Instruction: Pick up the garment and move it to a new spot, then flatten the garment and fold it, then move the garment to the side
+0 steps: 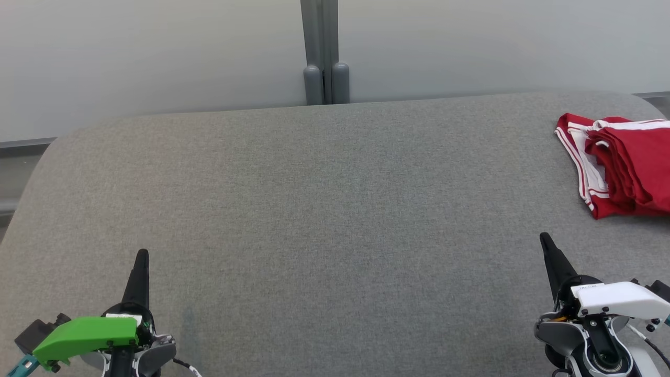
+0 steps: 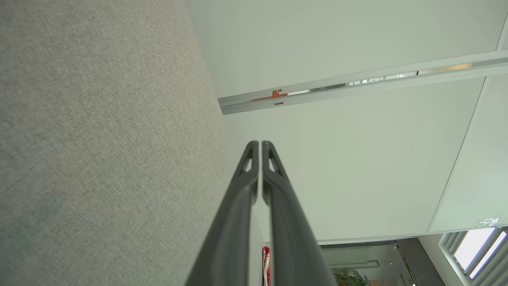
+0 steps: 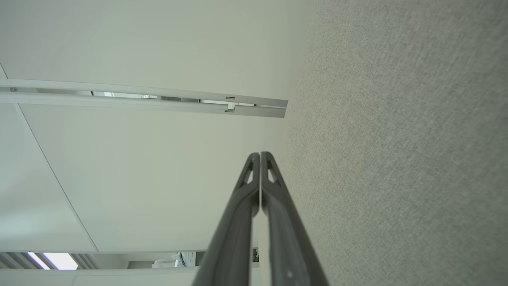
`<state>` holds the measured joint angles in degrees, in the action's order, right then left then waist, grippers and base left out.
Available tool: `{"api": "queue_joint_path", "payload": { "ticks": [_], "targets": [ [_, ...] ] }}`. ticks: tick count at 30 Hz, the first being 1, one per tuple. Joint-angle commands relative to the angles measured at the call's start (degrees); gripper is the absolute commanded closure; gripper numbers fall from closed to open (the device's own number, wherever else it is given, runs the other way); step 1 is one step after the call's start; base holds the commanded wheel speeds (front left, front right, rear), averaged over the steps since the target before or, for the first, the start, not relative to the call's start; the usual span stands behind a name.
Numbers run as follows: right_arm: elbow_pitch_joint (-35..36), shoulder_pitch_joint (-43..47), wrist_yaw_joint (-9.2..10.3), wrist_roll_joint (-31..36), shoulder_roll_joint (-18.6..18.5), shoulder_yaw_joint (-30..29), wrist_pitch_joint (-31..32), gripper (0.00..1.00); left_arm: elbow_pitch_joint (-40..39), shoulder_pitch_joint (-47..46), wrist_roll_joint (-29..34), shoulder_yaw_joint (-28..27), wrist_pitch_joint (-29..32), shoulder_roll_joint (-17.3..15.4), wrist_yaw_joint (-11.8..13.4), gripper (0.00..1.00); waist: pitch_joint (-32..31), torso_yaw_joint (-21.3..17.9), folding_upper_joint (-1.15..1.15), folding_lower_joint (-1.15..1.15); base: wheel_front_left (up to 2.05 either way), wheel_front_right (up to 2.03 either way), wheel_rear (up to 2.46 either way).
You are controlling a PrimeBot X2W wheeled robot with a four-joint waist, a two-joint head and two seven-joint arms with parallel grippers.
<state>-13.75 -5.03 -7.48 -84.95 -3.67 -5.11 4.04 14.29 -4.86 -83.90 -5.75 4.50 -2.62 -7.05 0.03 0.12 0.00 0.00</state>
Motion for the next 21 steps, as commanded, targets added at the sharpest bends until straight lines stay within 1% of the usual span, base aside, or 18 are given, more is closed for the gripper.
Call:
{"api": "queue_joint_path", "payload": {
  "ticks": [1,19,21],
  "targets": [
    [0.0,-0.9,-0.03,-1.3,0.1,-0.3,0.5,1.0,-0.3,-1.3,-1.3,-0.4,0.3,-0.4,-0.3,1.0,0.0,0.0,0.0,0.0,0.0,0.0,0.0],
    [-0.3,-1.4,-0.02,-7.8,0.5,-1.2,2.4,1.0,-0.3,-1.7,-8.6,-0.9,2.1,-0.4,-0.6,1.0,0.1,-0.1,0.0,0.0,0.0,0.0,0.0],
    [-0.3,-1.4,-0.02,-7.9,0.5,-1.2,2.5,1.0,-0.3,-1.7,-8.6,-0.9,2.3,-0.4,-0.6,1.0,0.2,-0.1,0.0,0.0,0.0,0.0,0.0]
  ]
}}
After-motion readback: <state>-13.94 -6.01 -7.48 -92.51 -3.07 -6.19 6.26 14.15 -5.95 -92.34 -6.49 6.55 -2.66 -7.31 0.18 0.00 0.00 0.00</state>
